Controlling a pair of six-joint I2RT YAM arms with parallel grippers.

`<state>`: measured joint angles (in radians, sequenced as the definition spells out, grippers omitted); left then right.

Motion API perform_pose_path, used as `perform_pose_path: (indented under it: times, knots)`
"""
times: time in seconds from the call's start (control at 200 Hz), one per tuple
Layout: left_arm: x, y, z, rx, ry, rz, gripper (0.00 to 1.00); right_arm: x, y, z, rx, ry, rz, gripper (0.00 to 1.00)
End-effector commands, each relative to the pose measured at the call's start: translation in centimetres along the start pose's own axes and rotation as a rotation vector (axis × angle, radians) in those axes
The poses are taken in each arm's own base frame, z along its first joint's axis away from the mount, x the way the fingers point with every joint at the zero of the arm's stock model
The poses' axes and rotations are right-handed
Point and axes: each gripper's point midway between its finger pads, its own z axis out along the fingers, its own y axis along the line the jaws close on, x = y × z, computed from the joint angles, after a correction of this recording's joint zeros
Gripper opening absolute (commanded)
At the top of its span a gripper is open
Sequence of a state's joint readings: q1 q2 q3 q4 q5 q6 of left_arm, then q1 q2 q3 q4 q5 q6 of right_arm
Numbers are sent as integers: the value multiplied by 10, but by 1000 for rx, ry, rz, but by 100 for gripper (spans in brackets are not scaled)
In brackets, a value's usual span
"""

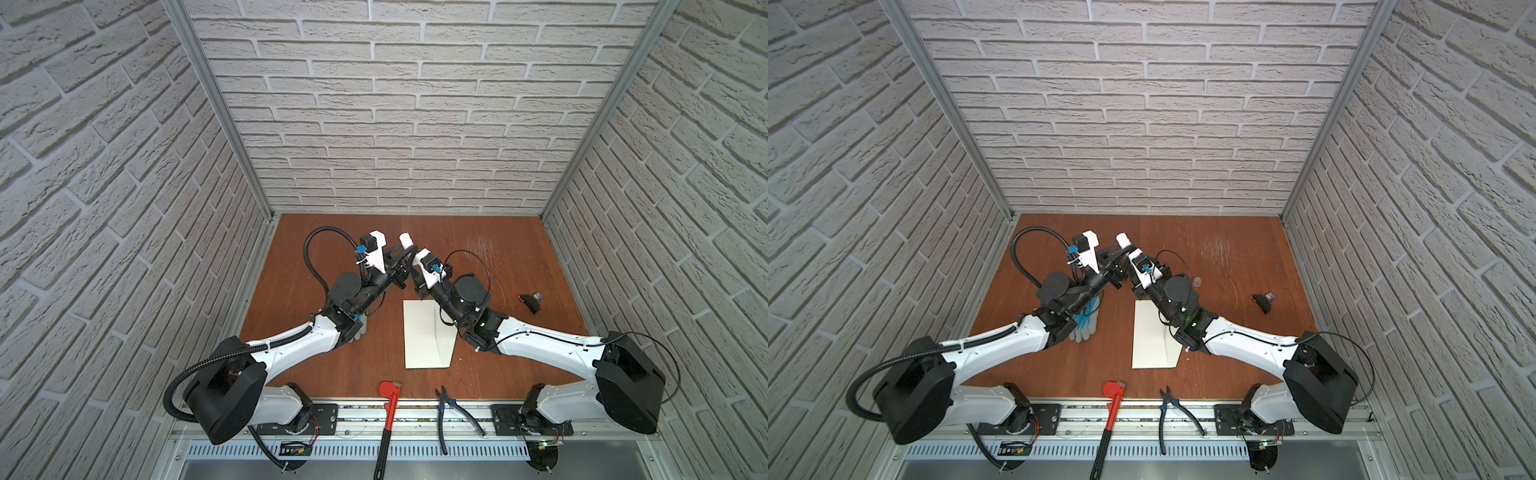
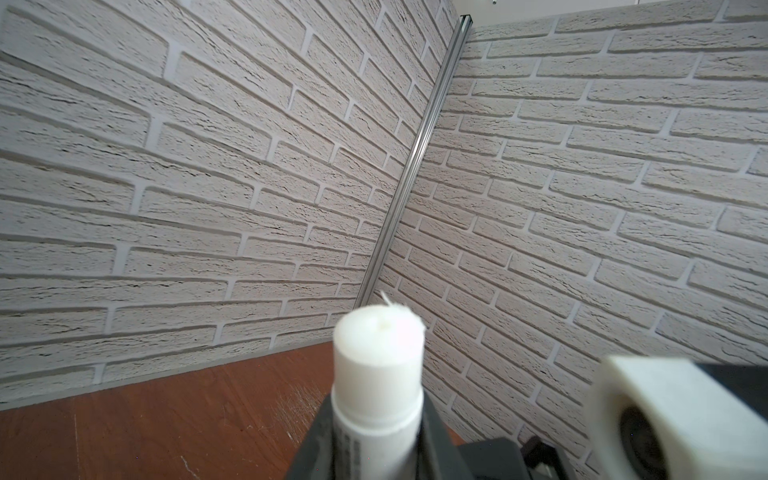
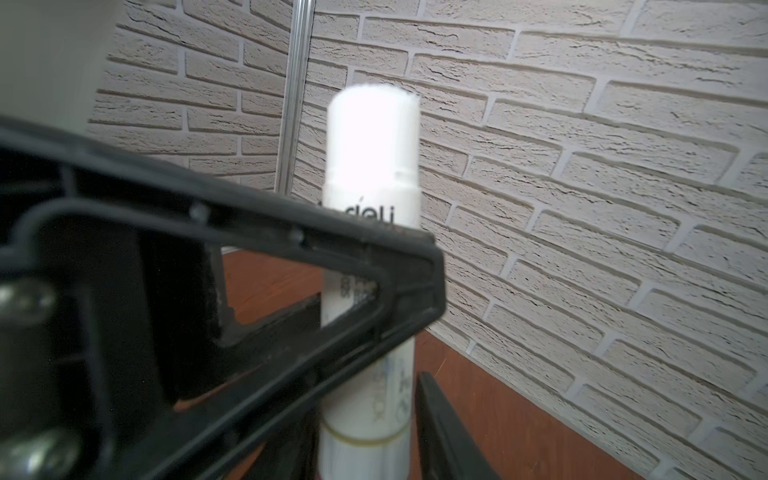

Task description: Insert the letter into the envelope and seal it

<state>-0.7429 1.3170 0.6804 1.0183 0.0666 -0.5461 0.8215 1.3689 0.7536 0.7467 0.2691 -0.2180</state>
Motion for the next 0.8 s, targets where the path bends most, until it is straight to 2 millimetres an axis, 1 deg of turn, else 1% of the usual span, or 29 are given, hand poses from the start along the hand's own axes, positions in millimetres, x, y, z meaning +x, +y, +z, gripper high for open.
perform_pose_path:
  times: [0.0,0.085,0.165,0.21,0.3,0.365,0.43,0.505,0.7,0.795]
  knots:
    - [-26,-15,3,55,-94,-2,0,-21,-2,2,16,-65,18,32]
    - [-26,-15,3,56,-92,-2,0,-21,-2,2,12,-64,21,27]
    - [-26,-15,3,55,-92,-2,0,-21,0,2,1,-63,24,27]
    - [-26,-16,2,55,-93,-1,0,-20,1,2,-5,-57,26,30]
    - [-27,-15,2,52,-93,3,0,-16,2,2,-11,-41,26,42]
    - [-28,-15,2,52,-93,7,0,-14,2,1,-8,-32,27,43]
    - [-27,-16,2,52,-92,10,0,-11,1,0,-5,-24,27,41]
    - [-28,-16,2,54,-92,9,0,-11,1,0,-3,-24,28,36]
    - [-27,-16,3,58,-91,6,0,-15,1,0,-8,-30,27,26]
    - [-24,-16,4,60,-81,2,0,-18,2,0,-17,-34,21,22]
